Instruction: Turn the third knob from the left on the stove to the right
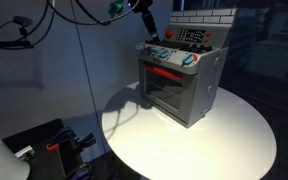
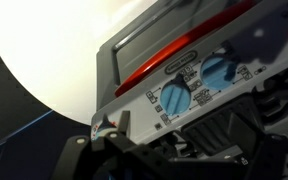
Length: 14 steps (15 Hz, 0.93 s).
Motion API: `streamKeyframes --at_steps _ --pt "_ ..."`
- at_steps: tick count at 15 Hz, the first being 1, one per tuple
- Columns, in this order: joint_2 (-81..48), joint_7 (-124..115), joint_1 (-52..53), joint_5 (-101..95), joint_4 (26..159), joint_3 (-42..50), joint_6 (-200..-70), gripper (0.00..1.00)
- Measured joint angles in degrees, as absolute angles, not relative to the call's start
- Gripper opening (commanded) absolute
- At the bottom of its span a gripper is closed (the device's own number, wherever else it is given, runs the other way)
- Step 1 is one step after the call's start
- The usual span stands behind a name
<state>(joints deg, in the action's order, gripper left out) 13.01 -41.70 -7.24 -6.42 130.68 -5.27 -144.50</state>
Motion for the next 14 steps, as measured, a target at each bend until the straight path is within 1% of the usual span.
streamKeyframes --at_steps 5,14 --pt "13.0 -42.1 -7.3 -6.4 131.0 -4.5 -145.6 1.00" --pt "10.5 -44.5 -7.4 -4.1 132.8 -3.3 -154.8 1.00"
